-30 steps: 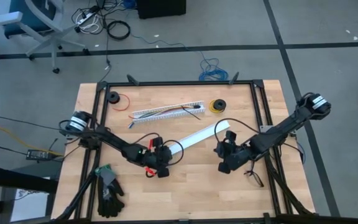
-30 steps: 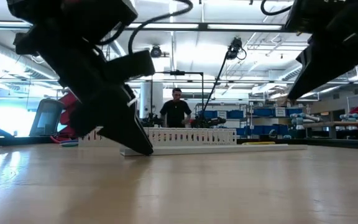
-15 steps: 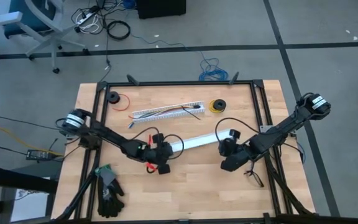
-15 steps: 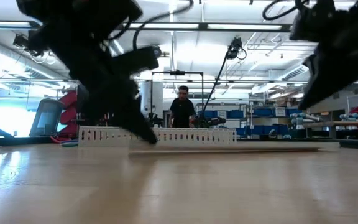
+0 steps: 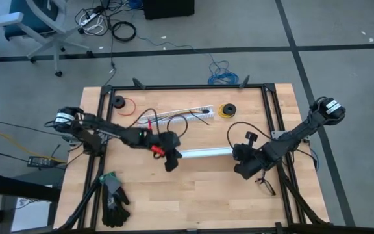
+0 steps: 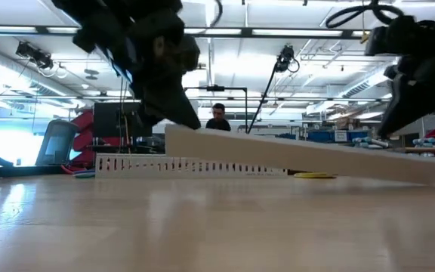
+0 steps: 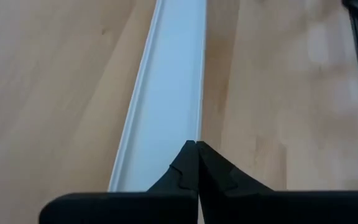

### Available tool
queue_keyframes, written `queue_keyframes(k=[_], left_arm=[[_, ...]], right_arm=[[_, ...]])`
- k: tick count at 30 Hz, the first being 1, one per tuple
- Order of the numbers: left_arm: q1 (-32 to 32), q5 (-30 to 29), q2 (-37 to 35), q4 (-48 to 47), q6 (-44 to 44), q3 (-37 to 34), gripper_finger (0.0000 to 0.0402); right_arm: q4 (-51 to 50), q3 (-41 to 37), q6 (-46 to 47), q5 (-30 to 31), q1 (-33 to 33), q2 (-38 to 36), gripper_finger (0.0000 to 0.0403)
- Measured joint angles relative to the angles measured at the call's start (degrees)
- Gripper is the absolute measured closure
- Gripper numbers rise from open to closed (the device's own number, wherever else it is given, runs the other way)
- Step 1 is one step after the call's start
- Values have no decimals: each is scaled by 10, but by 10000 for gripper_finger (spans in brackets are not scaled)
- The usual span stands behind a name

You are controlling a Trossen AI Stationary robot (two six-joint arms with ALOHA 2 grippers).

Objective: Ziptie cables
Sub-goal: Close the white cable duct

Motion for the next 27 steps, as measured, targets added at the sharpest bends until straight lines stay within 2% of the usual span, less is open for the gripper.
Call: queue_keyframes(k=[2, 5, 10, 15, 21, 27], left_arm=[[22, 37, 1, 3, -4, -9, 401], [47, 76, 0, 9, 0, -16, 401], [93, 105, 0, 1, 15, -16, 401], [159, 166, 0, -49, 30, -16, 401], [250, 248, 0, -78, 52, -16, 401], [309, 266, 0, -81, 65, -16, 401]], right_arm=[[5, 0, -21, 20, -24, 0, 403], [18, -14, -66, 4, -81, -1, 403], [132, -79, -165, -134, -212, -23, 403], [246, -153, -220, -203, -304, -106, 403], [260, -223, -268, -342, -457, -224, 403], [262, -271, -310, -464, -601, -269, 403]])
